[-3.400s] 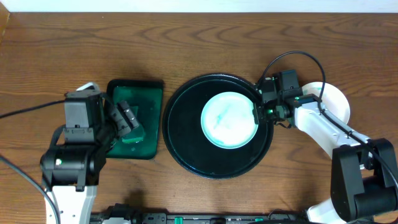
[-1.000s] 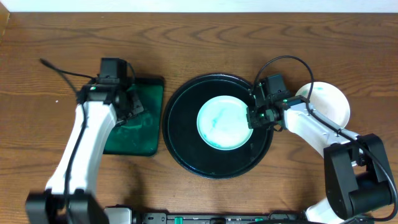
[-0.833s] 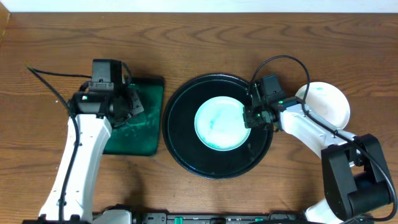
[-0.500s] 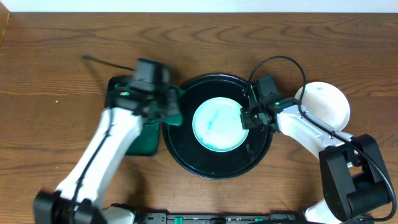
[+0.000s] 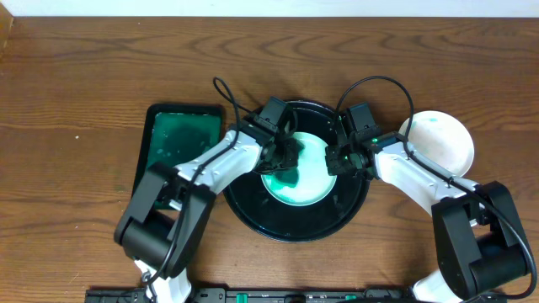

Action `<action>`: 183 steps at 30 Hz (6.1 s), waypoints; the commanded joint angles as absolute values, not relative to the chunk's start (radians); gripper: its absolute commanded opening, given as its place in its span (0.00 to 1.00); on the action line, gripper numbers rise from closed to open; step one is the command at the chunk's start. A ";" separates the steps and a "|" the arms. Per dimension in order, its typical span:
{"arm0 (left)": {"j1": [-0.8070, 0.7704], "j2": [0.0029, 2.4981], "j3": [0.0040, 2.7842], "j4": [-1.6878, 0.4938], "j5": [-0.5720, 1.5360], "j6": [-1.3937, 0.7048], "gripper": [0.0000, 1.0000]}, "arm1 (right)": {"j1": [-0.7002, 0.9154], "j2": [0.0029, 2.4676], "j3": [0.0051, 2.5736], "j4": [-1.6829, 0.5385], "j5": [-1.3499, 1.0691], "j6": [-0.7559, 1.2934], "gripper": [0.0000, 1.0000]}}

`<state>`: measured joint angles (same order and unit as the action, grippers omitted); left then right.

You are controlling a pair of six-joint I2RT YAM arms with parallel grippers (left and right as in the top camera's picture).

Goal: Clean dirty plates on tray and stack at the side
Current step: 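Scrub the light green plate with the sponge while right gripper holds rim, then return the sponge to the water tray with the left gripper, then grip the light green plate rim with the right gripper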

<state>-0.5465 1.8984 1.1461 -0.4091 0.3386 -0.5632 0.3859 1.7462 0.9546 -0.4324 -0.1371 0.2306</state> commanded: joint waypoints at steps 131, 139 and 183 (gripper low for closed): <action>-0.055 1.634 1.318 -0.885 0.004 -0.375 0.07 | 0.395 1.755 0.967 -0.429 -0.128 0.195 0.01; 0.031 1.758 1.201 -0.804 -0.064 -0.379 0.07 | 0.395 1.755 0.967 -0.433 -0.138 0.177 0.01; 0.156 1.229 1.221 -0.924 0.146 -0.378 0.79 | 0.356 1.878 1.148 -0.580 -0.287 -0.034 0.42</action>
<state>0.1532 1.2278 1.1980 -0.9199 0.1368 -0.3847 0.3576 1.8465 1.1534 -0.5999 -0.2859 -0.0154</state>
